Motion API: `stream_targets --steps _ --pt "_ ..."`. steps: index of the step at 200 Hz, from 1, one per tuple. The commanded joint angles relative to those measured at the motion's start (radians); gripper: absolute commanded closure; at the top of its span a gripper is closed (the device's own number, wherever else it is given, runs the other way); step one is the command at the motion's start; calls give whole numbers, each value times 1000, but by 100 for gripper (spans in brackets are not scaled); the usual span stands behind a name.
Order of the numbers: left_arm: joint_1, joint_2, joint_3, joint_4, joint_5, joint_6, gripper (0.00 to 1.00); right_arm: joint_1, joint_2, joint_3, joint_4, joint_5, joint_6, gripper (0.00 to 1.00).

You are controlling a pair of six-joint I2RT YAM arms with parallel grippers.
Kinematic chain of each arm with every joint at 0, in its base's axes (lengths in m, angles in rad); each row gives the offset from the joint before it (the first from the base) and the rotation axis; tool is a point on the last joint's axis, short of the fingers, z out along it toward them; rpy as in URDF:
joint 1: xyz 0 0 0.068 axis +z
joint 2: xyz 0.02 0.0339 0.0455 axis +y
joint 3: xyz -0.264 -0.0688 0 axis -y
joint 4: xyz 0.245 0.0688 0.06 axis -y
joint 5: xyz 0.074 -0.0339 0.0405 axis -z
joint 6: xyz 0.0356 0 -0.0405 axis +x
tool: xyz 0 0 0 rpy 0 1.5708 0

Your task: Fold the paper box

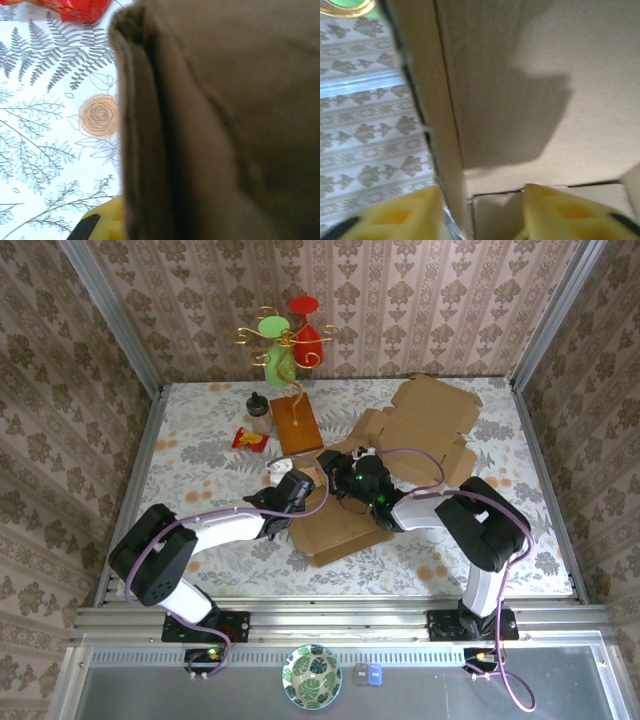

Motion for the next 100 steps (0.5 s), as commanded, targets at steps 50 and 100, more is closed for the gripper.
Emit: stream_targets --steps 50,100 --pt "38 -75 -14 45 31 159 100 -103 -327 28 -539 -29 -98 21" --pt "180 -141 -7 82 353 226 100 -302 -539 78 -857 -81 -278 18"
